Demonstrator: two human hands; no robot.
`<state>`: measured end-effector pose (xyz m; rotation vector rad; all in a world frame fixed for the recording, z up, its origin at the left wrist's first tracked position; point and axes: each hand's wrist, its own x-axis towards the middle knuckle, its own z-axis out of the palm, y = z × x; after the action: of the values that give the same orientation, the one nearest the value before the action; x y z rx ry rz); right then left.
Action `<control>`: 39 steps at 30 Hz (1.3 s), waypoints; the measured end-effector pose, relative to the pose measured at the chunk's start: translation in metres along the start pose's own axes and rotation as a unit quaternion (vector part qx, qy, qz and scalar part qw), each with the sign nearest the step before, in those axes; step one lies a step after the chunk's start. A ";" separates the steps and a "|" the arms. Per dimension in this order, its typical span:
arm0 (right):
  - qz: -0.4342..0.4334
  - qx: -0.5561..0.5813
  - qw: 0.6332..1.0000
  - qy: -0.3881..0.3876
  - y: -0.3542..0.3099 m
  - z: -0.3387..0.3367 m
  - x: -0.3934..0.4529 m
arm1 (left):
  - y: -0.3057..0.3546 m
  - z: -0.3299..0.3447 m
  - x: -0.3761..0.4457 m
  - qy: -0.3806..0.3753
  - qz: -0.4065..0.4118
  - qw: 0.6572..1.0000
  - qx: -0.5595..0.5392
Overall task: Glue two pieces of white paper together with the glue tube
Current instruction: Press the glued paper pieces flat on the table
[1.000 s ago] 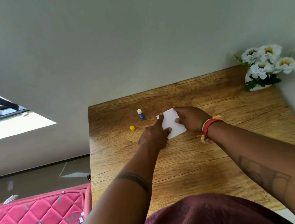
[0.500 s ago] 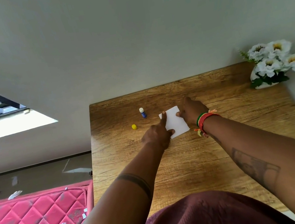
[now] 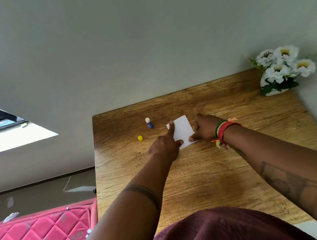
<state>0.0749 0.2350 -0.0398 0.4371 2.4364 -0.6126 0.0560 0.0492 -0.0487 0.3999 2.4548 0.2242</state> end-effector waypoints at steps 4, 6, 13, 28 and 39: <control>0.027 -0.057 0.997 0.054 -0.008 0.018 0.002 | -0.002 0.002 0.002 0.003 0.005 1.000 0.003; 0.032 -0.091 0.992 0.076 -0.010 0.025 0.003 | -0.003 0.002 0.003 0.001 0.004 1.000 -0.001; 0.038 -0.048 0.998 0.014 -0.008 0.010 0.005 | -0.005 -0.004 0.003 -0.031 0.017 0.999 -0.012; 0.056 -0.059 0.996 0.035 -0.011 0.011 0.011 | -0.010 -0.006 -0.004 0.010 -0.010 0.995 -0.099; 0.042 -0.055 0.997 0.022 -0.012 0.008 0.014 | 0.003 -0.005 0.010 0.083 -0.122 0.977 -0.155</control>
<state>0.0625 0.2232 -0.0497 0.5082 2.4655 -0.4348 0.0461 0.0555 -0.0492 -0.0568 2.5450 0.5438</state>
